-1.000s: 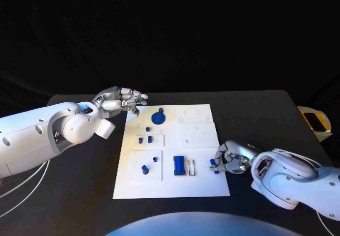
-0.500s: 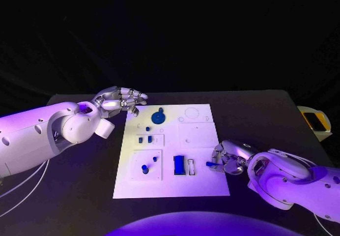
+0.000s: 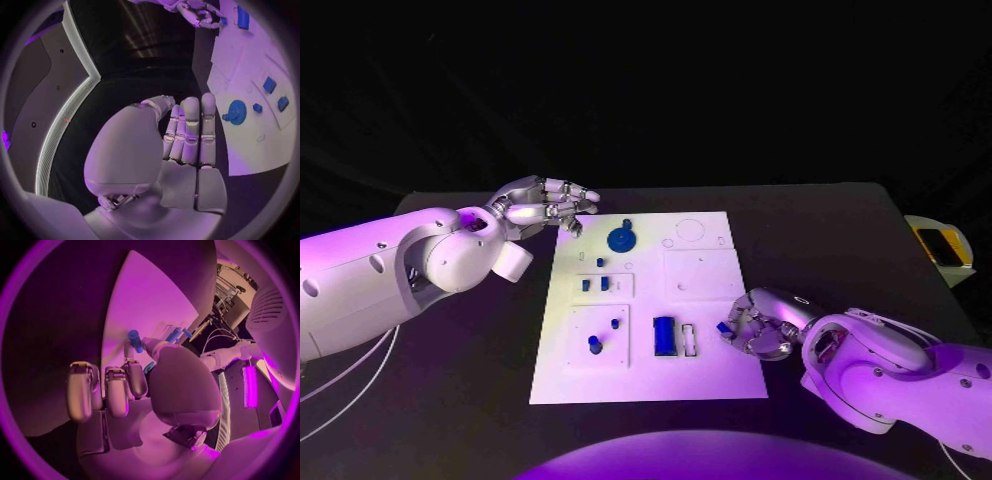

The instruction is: Assemble the parts on the task board

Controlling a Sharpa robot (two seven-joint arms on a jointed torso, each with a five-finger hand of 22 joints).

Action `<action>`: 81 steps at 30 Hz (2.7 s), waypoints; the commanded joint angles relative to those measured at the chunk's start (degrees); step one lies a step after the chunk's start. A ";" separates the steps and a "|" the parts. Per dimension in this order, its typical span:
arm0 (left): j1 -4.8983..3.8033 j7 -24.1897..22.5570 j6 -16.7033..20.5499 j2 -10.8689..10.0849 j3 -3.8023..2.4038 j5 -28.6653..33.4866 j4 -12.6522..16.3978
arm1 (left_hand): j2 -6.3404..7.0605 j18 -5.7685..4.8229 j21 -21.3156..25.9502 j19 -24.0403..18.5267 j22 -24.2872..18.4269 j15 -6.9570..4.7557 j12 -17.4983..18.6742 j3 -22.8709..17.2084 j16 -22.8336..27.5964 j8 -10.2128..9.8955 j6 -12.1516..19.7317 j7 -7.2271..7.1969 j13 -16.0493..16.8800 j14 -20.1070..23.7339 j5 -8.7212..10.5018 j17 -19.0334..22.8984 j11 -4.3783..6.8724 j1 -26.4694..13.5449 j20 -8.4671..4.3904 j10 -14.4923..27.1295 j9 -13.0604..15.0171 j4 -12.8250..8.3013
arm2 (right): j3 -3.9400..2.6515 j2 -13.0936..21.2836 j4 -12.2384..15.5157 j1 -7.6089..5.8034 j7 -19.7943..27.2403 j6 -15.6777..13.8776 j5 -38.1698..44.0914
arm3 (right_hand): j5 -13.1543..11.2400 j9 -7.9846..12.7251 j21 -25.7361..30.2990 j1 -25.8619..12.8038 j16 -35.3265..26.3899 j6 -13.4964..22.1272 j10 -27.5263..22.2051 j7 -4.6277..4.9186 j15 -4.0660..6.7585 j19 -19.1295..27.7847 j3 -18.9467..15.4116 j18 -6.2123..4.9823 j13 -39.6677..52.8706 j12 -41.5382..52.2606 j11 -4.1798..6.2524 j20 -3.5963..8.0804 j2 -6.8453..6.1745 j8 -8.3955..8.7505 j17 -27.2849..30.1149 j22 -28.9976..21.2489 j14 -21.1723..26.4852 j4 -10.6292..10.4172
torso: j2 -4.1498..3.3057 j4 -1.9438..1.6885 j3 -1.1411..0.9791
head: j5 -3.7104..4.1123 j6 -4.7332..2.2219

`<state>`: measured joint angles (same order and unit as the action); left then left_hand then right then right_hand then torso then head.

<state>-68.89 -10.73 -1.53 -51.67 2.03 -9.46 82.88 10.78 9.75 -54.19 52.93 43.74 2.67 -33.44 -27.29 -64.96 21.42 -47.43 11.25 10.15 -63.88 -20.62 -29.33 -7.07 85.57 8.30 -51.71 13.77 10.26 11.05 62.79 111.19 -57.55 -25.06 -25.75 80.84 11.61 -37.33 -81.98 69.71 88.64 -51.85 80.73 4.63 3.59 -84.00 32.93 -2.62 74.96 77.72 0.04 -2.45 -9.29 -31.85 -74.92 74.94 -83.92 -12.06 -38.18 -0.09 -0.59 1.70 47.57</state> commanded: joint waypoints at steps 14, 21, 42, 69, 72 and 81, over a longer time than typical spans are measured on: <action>-0.03 -0.04 -0.99 0.12 -0.03 -0.41 0.39 | -0.30 0.85 -0.13 0.31 0.17 -0.02 -0.04 -0.28 0.32 0.21 0.28 0.04 -0.08 0.18 -0.20 0.10 -0.04 0.68 -0.21 0.36 -0.10 -0.63 | -0.03 -4.45 0.45 -1.10 0.40 -3.90 -9.00 | 0.39 -0.27 0.01 -3.79 0.04 -0.46 0.43 -0.75 0.28 -3.21 7.68 0.99 3.34 0.26 0.25 0.04 -0.72 -0.35 -11.54 12.90 -5.36 8.07 | -0.05 -0.07 0.09 | 0.21 0.30; -0.03 -0.03 -1.15 0.17 -0.03 -0.45 0.46 | -0.30 0.85 -0.13 0.31 0.17 -0.02 -0.04 -0.28 0.32 0.21 0.28 0.04 -0.08 0.18 -0.20 0.10 -0.04 0.68 -0.21 0.36 -0.10 -0.63 | -0.03 -6.31 -0.57 -1.02 0.27 -2.95 -10.69 | 0.45 -0.15 0.25 -4.91 0.01 -0.61 0.42 -0.77 0.30 -3.13 6.96 0.94 3.37 0.27 0.27 0.08 -0.87 -0.27 -11.47 12.84 -5.35 7.83 | -0.03 -0.04 -0.01 | 0.01 0.33; -0.03 -0.05 -1.39 0.16 -0.03 -1.54 0.48 | -0.30 0.85 -0.13 0.31 0.17 -0.02 -0.04 -0.28 0.32 0.21 0.28 0.04 -0.08 0.18 -0.20 0.10 -0.04 0.68 -0.21 0.36 -0.10 -0.63 | -0.03 -8.25 -2.23 0.24 -1.15 -0.95 -11.01 | 1.91 0.57 0.50 -10.89 -0.13 -2.06 1.09 -0.82 0.33 -3.08 -0.27 0.91 4.37 1.18 0.30 0.13 -2.16 0.03 -11.19 12.77 -5.30 4.51 | -0.01 0.06 -0.04 | -0.34 0.58; -0.04 0.22 -1.29 -0.05 -0.03 -1.80 0.39 | -0.45 0.82 -0.35 0.24 0.36 0.03 -0.04 -0.47 0.36 0.21 0.28 0.11 -0.10 0.20 -0.20 0.13 -0.11 0.59 -0.22 0.39 -0.14 -0.75 | -0.03 -8.26 -1.95 0.26 -0.72 -1.26 -9.99 | -1.34 0.96 0.80 -13.45 -0.24 -2.66 1.63 -1.08 0.50 -3.01 -12.49 0.86 5.23 1.74 0.48 0.29 -3.36 -0.03 -10.97 12.71 -5.26 -4.35 | -0.03 0.07 -0.05 | -0.49 0.64; -0.03 0.26 -1.28 -0.01 -0.03 -1.86 0.31 | -0.45 0.82 -0.35 0.24 0.36 0.03 -0.04 -0.47 0.36 0.21 0.28 0.11 -0.10 0.20 -0.20 0.13 -0.11 0.59 -0.22 0.39 -0.14 -0.75 | -0.03 -8.11 -1.76 0.26 -0.41 -1.29 -9.92 | -1.52 0.96 0.82 -13.56 -0.24 -2.67 1.65 -1.10 0.51 -3.01 -13.35 0.85 5.27 1.76 0.49 0.30 -3.52 -0.07 -10.98 12.70 -5.26 -4.55 | -0.07 0.07 -0.05 | -0.44 0.68; -0.03 0.36 -1.24 -0.04 -0.02 -1.96 0.29 | -0.74 0.82 -0.48 0.18 0.47 0.02 -0.04 -0.73 0.38 0.22 0.27 0.10 -0.11 0.19 -0.26 0.14 -0.10 0.63 -0.21 0.42 -0.16 -0.83 | -0.05 -6.96 -0.79 0.19 -0.18 -1.91 -8.86 | -2.79 0.95 0.40 -13.50 -0.11 -2.89 1.94 -1.23 0.59 -3.17 -16.70 0.94 5.60 2.04 0.60 0.35 -2.57 -0.31 -11.33 12.82 -5.33 -4.66 | -0.03 0.06 -0.07 | -0.63 0.80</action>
<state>-68.89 -10.25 -1.94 -51.75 2.04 -11.22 83.09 10.37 9.75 -54.41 52.93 44.11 2.67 -33.45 -27.92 -64.96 21.42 -47.43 11.25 10.10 -63.88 -20.62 -29.24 -7.07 85.99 8.30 -51.71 13.71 9.63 10.99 55.66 110.11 -57.38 -25.92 -27.91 70.63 8.63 -36.32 -81.31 56.02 88.64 -54.36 82.18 3.38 3.80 -84.00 16.55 -2.62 74.91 79.58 0.64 -2.47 -12.58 -31.85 -74.90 74.93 -84.13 -16.64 -38.25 -0.03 -0.63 1.13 48.32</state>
